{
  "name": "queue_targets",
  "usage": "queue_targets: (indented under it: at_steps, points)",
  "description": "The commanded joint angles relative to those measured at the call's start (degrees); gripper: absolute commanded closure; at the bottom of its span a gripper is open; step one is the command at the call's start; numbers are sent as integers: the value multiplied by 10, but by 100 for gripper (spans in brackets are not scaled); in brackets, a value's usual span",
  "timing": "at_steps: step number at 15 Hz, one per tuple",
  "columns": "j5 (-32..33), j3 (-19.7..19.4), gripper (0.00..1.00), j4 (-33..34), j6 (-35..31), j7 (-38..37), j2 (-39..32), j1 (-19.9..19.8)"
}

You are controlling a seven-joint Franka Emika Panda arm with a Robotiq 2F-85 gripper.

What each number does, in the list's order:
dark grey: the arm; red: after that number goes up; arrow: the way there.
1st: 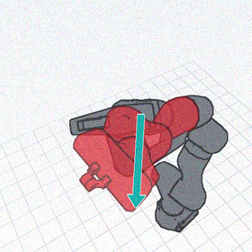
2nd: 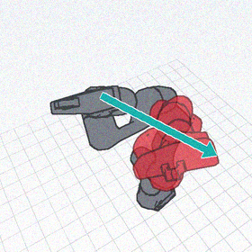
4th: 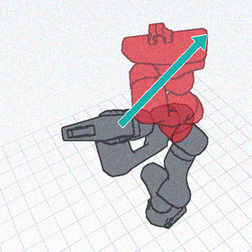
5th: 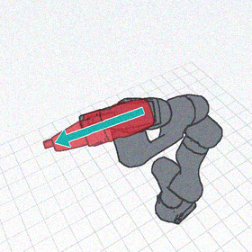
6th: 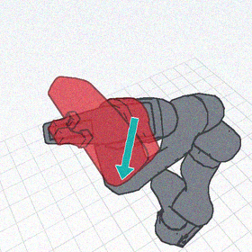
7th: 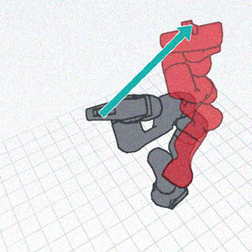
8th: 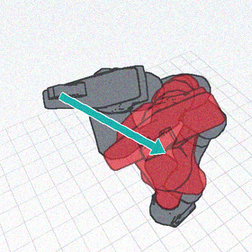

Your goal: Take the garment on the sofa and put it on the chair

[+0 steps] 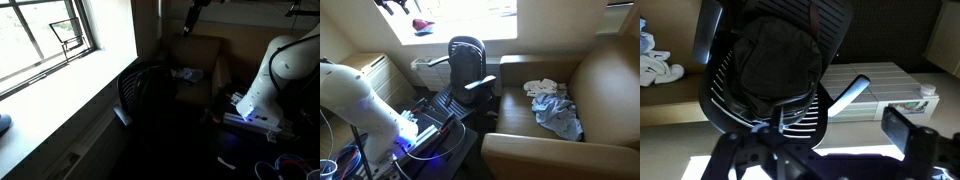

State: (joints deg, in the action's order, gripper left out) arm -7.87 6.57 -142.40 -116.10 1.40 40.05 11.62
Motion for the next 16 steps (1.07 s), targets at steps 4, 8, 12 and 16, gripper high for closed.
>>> queue_targets:
  at_steps: [4,8,12,16]
  points:
    - [19,10,0,0,-39,-50,-117,-43]
    - [72,0,0,-42,-124,-130,-216,-93]
    - [84,-44,0,-79,-213,-179,-318,-145]
    - [28,-96,0,-15,-260,-184,-473,-170]
